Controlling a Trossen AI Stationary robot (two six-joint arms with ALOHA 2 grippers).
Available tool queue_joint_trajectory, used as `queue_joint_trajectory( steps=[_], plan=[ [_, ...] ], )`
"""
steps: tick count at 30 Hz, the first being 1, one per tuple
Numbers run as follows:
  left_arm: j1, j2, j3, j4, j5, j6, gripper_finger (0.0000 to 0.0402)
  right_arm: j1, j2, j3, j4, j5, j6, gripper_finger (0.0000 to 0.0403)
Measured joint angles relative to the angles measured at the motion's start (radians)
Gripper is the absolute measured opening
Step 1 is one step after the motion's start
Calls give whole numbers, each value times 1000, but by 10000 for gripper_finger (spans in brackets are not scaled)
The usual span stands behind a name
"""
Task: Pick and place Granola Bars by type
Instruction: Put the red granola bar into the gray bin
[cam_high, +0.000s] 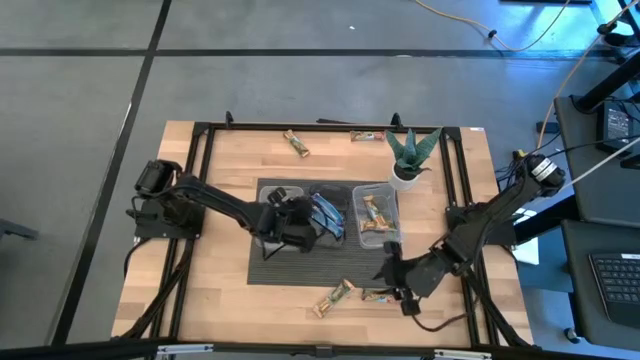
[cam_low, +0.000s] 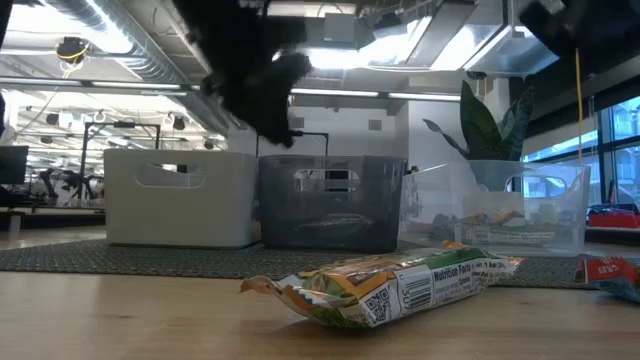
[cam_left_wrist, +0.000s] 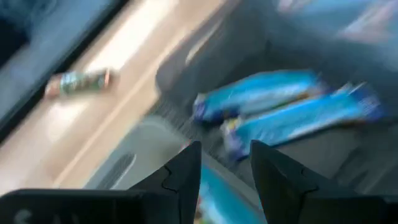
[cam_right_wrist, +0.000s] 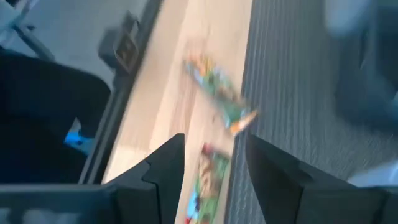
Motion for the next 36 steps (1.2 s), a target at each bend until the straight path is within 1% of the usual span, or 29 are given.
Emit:
queue_joint_trajectory(
  steps=[2, 4, 9, 15, 21, 26, 36],
  plan=[
    [-18, 0, 11, 52, -9, 36, 130, 13, 31, -1, -19, -12, 52, 172],
    [-36, 0, 12, 114, 6, 75, 131, 27, 65, -1, -27, -18, 86, 172],
    [-74, 0, 13, 270, 83, 174, 131, 51, 151, -1, -51, -25, 188, 172],
    [-113, 0, 13, 367, 103, 242, 131, 55, 238, -1, -64, -34, 266, 172],
    [-128, 0, 13, 378, 101, 272, 131, 55, 280, -1, -55, -51, 316, 172],
    [-125, 0, 13, 379, 100, 272, 130, 55, 283, -1, -17, -56, 317, 172],
    [-125, 0, 13, 379, 93, 293, 129, 52, 283, -2, -21, -48, 341, 173]
  ],
)
